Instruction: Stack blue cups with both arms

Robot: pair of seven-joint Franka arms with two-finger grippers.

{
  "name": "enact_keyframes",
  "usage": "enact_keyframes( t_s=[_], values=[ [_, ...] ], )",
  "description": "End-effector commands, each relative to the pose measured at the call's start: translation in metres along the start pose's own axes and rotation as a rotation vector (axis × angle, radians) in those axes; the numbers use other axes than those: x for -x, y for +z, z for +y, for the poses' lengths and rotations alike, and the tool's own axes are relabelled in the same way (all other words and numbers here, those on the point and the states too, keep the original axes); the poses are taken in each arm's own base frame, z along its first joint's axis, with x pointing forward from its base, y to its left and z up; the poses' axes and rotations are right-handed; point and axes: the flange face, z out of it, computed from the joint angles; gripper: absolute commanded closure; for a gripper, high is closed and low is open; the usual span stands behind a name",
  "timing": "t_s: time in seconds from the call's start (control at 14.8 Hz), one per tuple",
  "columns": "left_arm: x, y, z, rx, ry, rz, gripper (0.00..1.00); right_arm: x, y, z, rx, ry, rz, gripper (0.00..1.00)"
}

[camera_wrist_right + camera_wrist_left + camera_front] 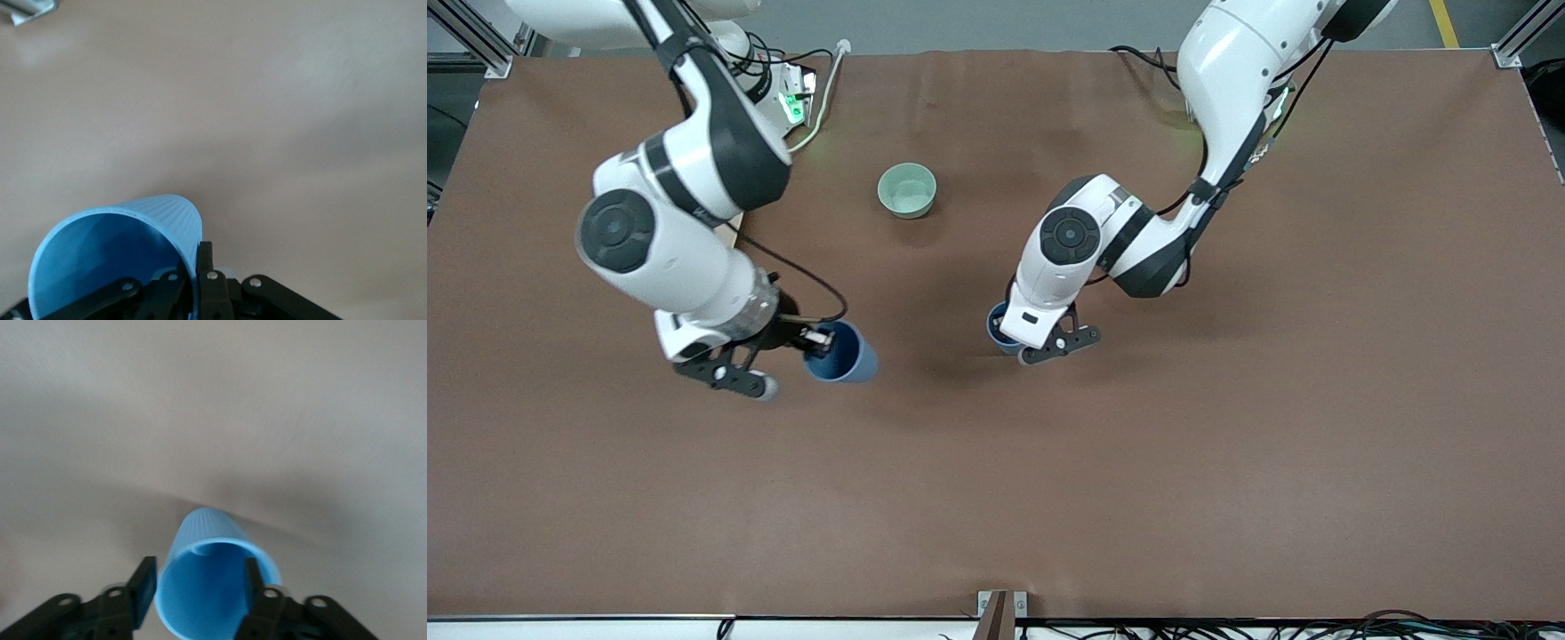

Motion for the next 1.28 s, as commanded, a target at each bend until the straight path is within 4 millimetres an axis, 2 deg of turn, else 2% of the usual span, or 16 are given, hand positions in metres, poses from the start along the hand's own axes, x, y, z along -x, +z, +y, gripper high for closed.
enact_keyframes(
  t_s=[0.0, 0.14, 0.27, 0.41, 0.61, 0.74, 0.88, 0.95, 1.08, 1.22],
  values=[
    [-0.037, -0.108, -0.025, -0.021, -0.030, 0.063, 0.00, 0.035, 0.010, -0.030, 0.012, 0.024, -0.005, 0.98],
    [-0.059, -0.165, -0.052, -0.030, 0.002, 0.099, 0.00, 0.063, 0.017, -0.058, 0.000, 0.020, -0.001, 0.98],
    [-0.075, -0.201, -0.075, -0.043, 0.048, 0.138, 0.00, 0.094, 0.026, -0.086, -0.009, 0.018, -0.007, 0.98],
    [-0.091, -0.247, -0.107, -0.097, 0.107, 0.225, 0.00, 0.120, 0.040, -0.105, 0.009, 0.005, -0.009, 0.98],
    [-0.093, -0.313, -0.144, -0.123, 0.185, 0.280, 0.00, 0.142, 0.079, -0.127, 0.031, 0.000, 0.001, 0.98],
    [-0.088, -0.355, -0.166, -0.121, 0.157, 0.296, 0.00, 0.146, 0.100, -0.133, 0.034, -0.004, 0.004, 0.98],
    [-0.090, -0.380, -0.197, -0.156, 0.165, 0.279, 0.00, 0.149, 0.107, -0.138, 0.023, -0.003, 0.006, 0.98],
    [-0.085, -0.391, -0.207, -0.165, 0.182, 0.269, 0.00, 0.150, 0.109, -0.139, 0.021, 0.004, 0.007, 0.98],
    [-0.089, -0.396, -0.222, -0.190, 0.216, 0.242, 0.00, 0.153, 0.118, -0.144, 0.011, 0.005, 0.005, 0.98],
    [-0.093, -0.397, -0.228, -0.187, 0.243, 0.230, 0.00, 0.151, 0.124, -0.146, -0.007, 0.005, 0.014, 0.98]
  ],
)
